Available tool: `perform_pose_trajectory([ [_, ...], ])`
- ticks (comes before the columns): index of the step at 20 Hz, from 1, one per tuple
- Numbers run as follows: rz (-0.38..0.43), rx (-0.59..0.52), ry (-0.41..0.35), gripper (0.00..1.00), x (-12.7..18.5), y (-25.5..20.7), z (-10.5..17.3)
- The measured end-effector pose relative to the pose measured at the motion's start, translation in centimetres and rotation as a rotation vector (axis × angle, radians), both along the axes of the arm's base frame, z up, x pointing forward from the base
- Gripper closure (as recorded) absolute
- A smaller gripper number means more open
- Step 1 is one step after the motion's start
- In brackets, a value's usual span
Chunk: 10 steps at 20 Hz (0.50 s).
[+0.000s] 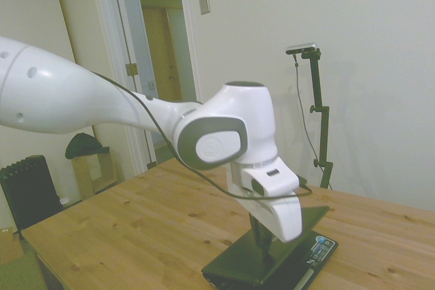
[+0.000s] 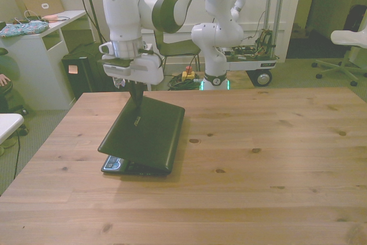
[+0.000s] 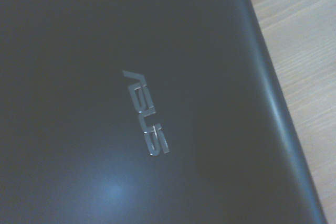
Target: Close the laptop
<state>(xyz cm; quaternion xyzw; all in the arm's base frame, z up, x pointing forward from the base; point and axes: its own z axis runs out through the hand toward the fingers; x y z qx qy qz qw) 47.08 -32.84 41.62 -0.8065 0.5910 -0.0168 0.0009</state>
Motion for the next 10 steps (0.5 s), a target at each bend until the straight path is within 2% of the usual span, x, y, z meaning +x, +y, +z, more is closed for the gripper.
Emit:
perform_pose_trajectory([
  [2,0.000,0.002,0.016,1.00,0.4,-0.4,-1.5],
  [4,0.002,0.004,0.013,1.00,0.9,-0.5,-1.8],
  [7,0.009,-0.003,-0.016,1.00,1.6,-0.3,-0.3],
  [10,0.053,0.001,-0.050,1.00,2.3,2.2,2.8],
])
